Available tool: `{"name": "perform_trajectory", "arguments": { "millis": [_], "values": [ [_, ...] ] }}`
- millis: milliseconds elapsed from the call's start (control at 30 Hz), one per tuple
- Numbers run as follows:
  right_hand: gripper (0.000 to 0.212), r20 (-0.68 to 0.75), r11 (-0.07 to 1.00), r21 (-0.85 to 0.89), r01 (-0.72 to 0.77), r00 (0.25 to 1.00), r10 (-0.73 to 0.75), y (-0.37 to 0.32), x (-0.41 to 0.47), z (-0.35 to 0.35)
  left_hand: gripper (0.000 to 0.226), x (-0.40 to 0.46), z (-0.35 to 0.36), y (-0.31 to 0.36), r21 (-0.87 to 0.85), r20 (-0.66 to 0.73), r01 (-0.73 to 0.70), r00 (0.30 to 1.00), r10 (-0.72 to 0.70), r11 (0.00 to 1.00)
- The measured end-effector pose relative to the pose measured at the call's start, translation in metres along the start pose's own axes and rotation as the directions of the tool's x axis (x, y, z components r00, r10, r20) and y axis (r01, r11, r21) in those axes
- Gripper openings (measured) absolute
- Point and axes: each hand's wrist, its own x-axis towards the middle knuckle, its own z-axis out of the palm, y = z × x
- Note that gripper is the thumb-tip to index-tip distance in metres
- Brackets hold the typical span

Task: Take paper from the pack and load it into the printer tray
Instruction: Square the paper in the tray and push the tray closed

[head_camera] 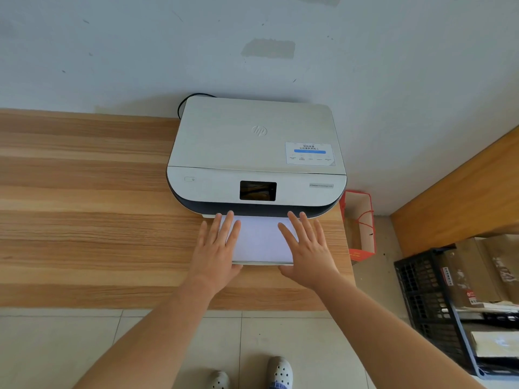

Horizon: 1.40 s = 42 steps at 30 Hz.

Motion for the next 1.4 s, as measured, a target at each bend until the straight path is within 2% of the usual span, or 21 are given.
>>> {"name": "perform_trajectory", "arguments": {
  "millis": [167, 333, 433, 633, 767, 1233, 1400],
  "values": [
    [0.098, -0.031, 0.999, -0.046, -0.029, 0.999, 0.027, 0.004, 0.018, -0.007, 0.102, 0.017, -0.002, -0.005, -0.009, -0.038, 0.040, 0.998, -0.041, 0.999],
    [0.103, -0.071, 0.990, -0.141, -0.030, 0.997, 0.020, 0.009, 0.037, -0.012, 0.102, 0.035, -0.004, -0.007, 0.124, -0.086, -0.005, 0.996, 0.015, 0.992],
    [0.104, -0.086, 0.985, -0.172, -0.014, 0.996, -0.001, 0.012, 0.047, -0.014, 0.103, 0.044, -0.003, -0.008, 0.113, -0.103, 0.006, 0.995, 0.006, 0.994],
    [0.105, -0.104, 0.987, -0.156, -0.032, 0.994, 0.016, 0.015, 0.061, -0.014, 0.106, 0.061, 0.001, -0.006, 0.014, -0.109, 0.071, 0.992, -0.069, 0.997],
    [0.107, -0.105, 0.994, -0.109, -0.029, 0.994, 0.017, 0.013, 0.064, -0.010, 0.108, 0.068, 0.006, -0.013, -0.006, -0.119, 0.060, 0.991, -0.060, 0.998],
    [0.091, -0.192, 0.994, -0.095, -0.060, 0.981, 0.041, 0.014, 0.073, 0.005, 0.085, 0.078, 0.015, -0.017, -0.016, -0.187, 0.037, 0.982, -0.039, 0.999],
    [0.086, -0.282, 0.996, -0.042, -0.084, 0.957, 0.069, 0.010, 0.078, 0.009, 0.079, 0.081, 0.020, -0.016, 0.004, -0.218, 0.058, 0.974, -0.055, 0.998]
  ]
}}
